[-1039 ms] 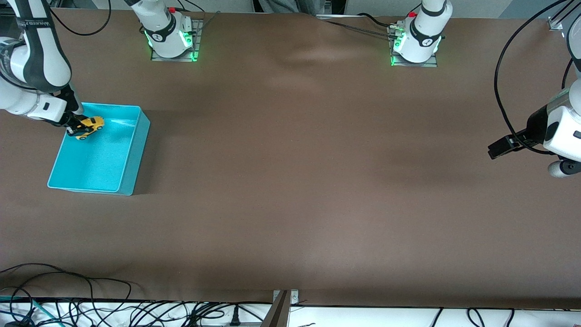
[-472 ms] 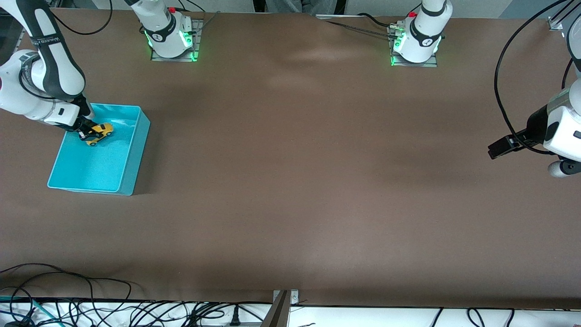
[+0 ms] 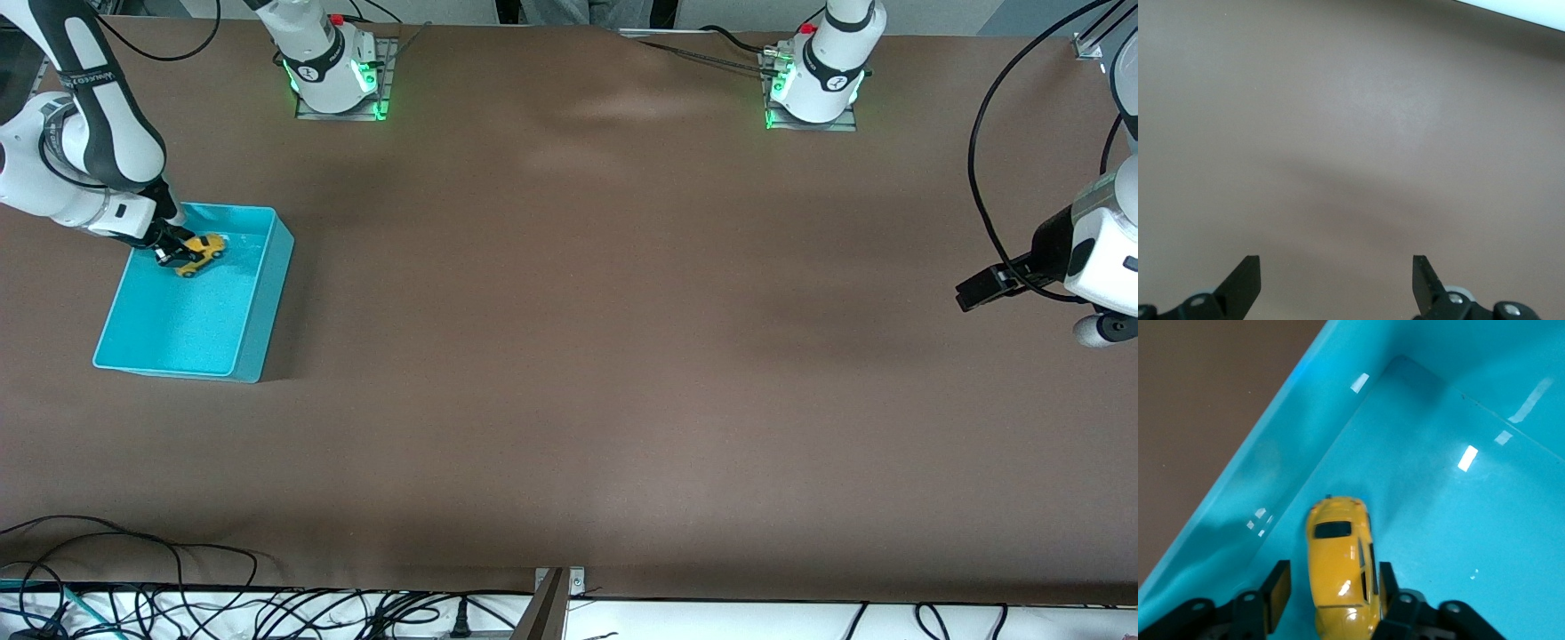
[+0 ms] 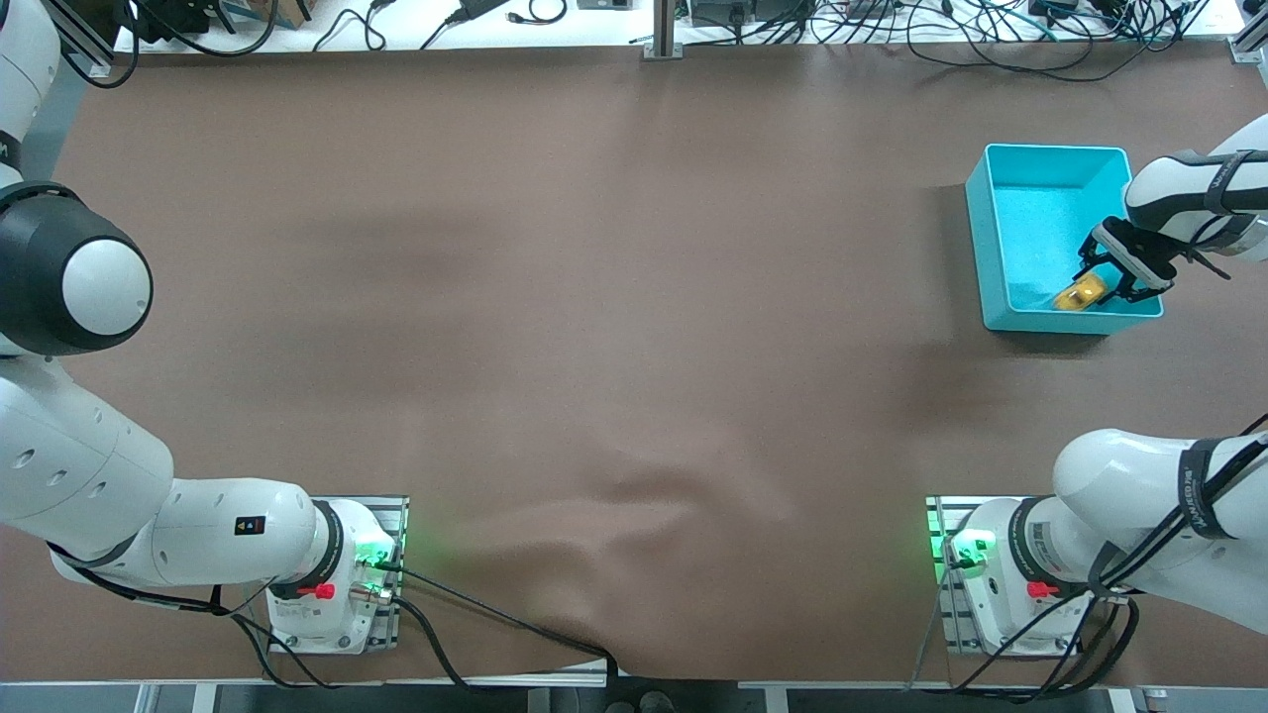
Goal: Wind up and store yellow beetle car
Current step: 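Lower the car into the turquoise bin and open the right gripper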
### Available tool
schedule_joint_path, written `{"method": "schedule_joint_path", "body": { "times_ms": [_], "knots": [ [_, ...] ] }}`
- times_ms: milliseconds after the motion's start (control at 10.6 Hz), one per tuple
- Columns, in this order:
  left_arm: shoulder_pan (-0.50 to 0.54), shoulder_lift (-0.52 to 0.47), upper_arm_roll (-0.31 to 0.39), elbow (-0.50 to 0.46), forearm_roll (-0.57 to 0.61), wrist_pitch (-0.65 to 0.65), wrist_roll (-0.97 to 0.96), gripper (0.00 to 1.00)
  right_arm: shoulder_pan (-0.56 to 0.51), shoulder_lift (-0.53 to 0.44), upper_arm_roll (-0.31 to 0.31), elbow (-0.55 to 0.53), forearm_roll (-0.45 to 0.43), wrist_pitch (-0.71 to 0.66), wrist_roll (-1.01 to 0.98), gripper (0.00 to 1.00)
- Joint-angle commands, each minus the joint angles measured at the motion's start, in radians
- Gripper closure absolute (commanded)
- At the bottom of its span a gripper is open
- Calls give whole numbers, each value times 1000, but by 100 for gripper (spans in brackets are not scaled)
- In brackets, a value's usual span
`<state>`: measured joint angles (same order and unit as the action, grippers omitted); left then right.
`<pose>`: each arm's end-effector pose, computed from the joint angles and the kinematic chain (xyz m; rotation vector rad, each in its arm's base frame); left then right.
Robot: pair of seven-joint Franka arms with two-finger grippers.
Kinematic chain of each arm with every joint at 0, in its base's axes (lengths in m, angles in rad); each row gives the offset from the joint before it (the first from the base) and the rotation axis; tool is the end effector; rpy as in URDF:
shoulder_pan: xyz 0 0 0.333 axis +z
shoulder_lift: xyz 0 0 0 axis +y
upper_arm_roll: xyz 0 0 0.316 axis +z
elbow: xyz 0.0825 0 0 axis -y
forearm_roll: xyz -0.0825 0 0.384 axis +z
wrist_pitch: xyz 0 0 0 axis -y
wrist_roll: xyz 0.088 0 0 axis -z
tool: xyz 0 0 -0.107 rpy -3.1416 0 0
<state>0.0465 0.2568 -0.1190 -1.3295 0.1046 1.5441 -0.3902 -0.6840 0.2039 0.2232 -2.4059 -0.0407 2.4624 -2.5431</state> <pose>0.6281 -0.0241 0.5848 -3.0202 -0.4899 0.0343 0.4335 -0.2119 0.2203 -1.4732 -2.6120 -0.0181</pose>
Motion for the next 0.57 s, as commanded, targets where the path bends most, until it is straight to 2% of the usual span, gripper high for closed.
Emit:
{"method": "schedule_joint_path", "body": {
  "times_ms": [0,189,283,472],
  "knots": [
    [0,-2,4,6,-17,-16,-6,0,-25,-8,19,-6,-10,0,18,0],
    [0,-2,5,6,-17,-16,-6,0,-25,-61,46,23,-5,-46,82,0],
    [0,-2,5,6,-17,-16,-6,0,-22,-78,77,78,2,-97,169,0],
    [-2,-2,4,6,-17,-16,-7,0,47,-80,77,175,4,-172,398,0]
  ]
}}
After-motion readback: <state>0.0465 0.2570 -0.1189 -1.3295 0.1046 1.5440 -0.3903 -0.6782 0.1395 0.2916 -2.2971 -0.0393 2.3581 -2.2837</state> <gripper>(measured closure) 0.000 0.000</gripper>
